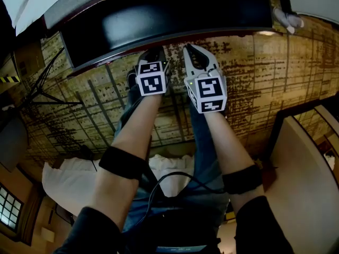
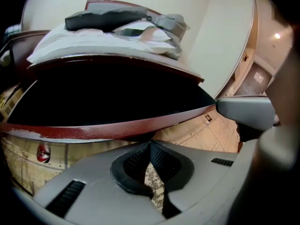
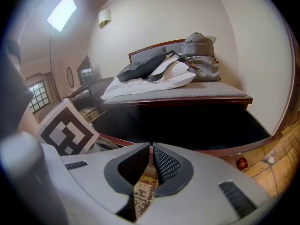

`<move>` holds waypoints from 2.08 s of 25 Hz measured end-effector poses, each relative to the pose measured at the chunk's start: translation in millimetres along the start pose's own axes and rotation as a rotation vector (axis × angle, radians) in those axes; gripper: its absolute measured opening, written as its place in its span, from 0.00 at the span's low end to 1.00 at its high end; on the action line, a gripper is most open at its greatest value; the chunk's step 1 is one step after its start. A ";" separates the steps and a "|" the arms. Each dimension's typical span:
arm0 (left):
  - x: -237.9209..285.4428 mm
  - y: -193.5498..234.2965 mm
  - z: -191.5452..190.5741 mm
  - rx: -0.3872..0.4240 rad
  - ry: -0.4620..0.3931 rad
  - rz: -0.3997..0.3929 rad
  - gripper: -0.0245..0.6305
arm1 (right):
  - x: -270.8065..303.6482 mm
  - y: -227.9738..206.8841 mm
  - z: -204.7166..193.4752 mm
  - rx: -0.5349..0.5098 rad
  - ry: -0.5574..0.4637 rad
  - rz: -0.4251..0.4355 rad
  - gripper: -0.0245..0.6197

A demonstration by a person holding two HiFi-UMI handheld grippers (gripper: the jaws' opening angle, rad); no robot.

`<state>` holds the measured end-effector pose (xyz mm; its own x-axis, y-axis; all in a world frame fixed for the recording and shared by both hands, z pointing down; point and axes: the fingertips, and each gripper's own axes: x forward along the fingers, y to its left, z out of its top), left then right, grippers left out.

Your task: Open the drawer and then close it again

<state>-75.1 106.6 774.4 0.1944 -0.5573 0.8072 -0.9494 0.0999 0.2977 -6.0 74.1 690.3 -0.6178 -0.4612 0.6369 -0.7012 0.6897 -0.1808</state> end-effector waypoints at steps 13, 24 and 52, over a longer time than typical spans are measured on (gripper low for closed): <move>19.2 23.1 46.8 0.056 -0.053 0.004 0.04 | 18.3 -2.3 28.4 0.016 -0.031 -0.005 0.07; 34.8 36.1 75.0 0.057 -0.080 0.015 0.04 | 30.5 -12.4 37.6 0.022 -0.036 -0.013 0.07; 84.2 86.1 169.1 0.075 -0.183 0.084 0.04 | 60.0 -36.4 48.3 0.046 -0.014 -0.036 0.07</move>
<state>-182.1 -71.2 781.8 0.0719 -0.6910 0.7193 -0.9775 0.0946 0.1886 -34.7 -5.7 698.9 -0.5968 -0.4930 0.6331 -0.7384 0.6463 -0.1928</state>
